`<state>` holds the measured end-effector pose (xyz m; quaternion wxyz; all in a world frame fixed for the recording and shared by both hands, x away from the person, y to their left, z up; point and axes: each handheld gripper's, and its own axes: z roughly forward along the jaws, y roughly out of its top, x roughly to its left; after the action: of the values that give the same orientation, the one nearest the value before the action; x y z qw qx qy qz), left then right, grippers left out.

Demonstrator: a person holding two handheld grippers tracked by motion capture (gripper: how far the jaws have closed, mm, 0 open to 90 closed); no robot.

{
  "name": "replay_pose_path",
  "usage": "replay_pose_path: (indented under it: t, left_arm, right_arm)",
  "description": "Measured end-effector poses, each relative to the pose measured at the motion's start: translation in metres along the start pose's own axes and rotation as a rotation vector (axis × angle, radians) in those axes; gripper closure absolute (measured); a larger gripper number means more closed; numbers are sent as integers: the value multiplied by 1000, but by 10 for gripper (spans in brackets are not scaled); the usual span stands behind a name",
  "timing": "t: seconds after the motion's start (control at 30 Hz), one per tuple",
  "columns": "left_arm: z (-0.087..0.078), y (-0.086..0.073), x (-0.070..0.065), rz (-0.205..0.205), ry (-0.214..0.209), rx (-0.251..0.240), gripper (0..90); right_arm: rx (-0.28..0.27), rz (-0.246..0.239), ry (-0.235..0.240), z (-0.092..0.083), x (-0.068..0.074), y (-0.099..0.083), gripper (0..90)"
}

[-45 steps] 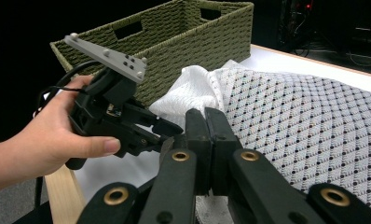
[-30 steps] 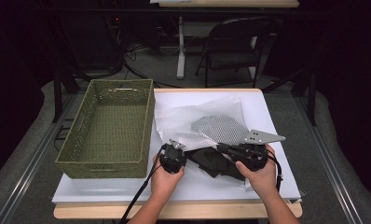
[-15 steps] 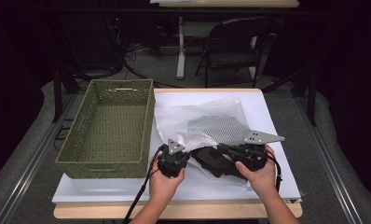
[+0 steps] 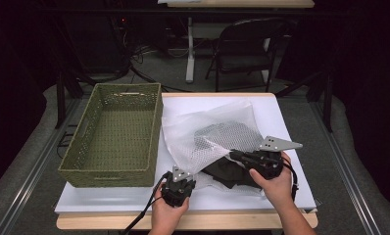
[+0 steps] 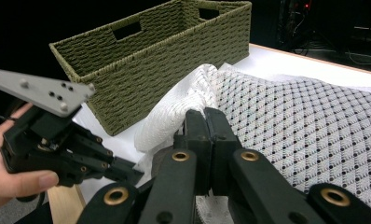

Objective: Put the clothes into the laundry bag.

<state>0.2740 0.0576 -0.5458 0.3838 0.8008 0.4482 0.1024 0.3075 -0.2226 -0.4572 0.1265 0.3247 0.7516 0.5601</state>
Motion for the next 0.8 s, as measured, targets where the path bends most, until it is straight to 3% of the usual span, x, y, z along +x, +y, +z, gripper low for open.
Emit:
replay_pose_path:
  t: [0.13, 0.23, 0.47, 0.63, 0.73, 0.8]
  left_arm:
    - [-1, 1, -1, -11, -13, 5, 887]
    - [-6, 8, 0, -13, -18, -9, 807]
    - [-7, 27, 8, -33, 43, -25, 611]
    - [-4, 38, 7, -31, 45, -49, 537]
    - [1, 43, 7, -27, 54, -54, 540]
    - [1, 45, 7, -11, 78, -71, 637]
  right_arm:
    - [-10, -2, -1, -1, 0, 1, 896]
    - [-16, 0, -4, -3, 0, 2, 896]
    - [-26, 6, -9, -7, -3, 3, 896]
    - [-24, 2, -3, -5, -2, 3, 895]
    - [-19, 1, 0, -4, 0, 2, 895]
    - [-17, -7, 2, -3, 1, 2, 896]
